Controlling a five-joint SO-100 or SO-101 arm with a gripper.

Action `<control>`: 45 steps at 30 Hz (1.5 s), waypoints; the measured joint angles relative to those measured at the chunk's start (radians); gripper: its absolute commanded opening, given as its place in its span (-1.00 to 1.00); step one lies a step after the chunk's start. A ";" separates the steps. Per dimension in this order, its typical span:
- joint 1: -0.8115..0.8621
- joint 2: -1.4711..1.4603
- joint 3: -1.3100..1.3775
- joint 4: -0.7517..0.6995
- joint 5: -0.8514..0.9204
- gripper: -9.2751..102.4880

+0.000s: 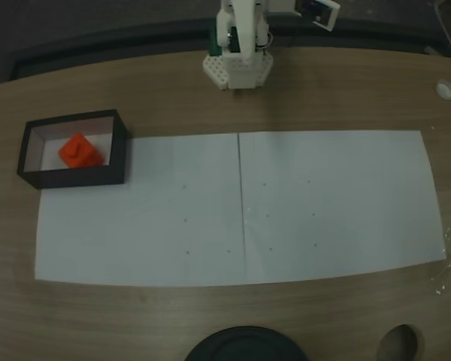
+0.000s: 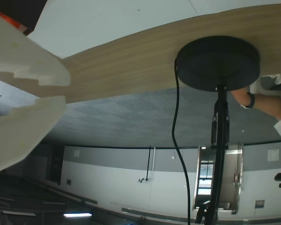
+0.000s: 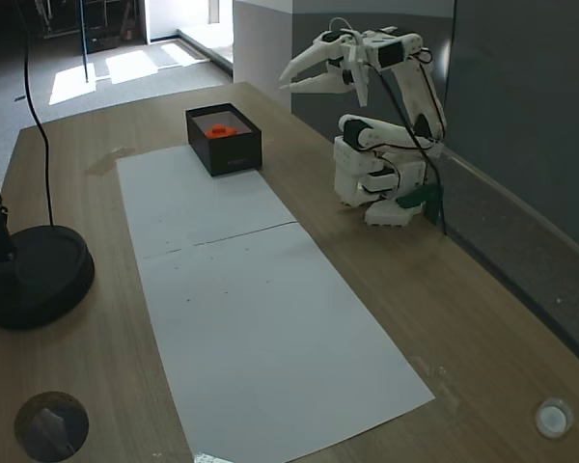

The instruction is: Grab a orange square and put it in the box.

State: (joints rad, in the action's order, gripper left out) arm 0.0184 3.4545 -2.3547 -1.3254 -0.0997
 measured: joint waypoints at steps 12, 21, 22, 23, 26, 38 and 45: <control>-0.008 0.000 -0.379 0.170 0.000 -0.83; -0.008 -0.002 -0.736 0.278 0.000 -0.83; -0.008 -0.002 -0.738 0.278 0.000 -0.83; -0.008 -0.002 -0.738 0.278 0.000 -0.83; -0.008 -0.002 -0.739 0.258 0.000 -0.83; -0.011 -0.002 -0.703 0.048 -0.009 -0.84; -0.011 -0.002 -0.703 0.046 -0.009 -0.84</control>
State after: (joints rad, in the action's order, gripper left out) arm 0.0077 3.4530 -3.0572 -1.2793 -0.1089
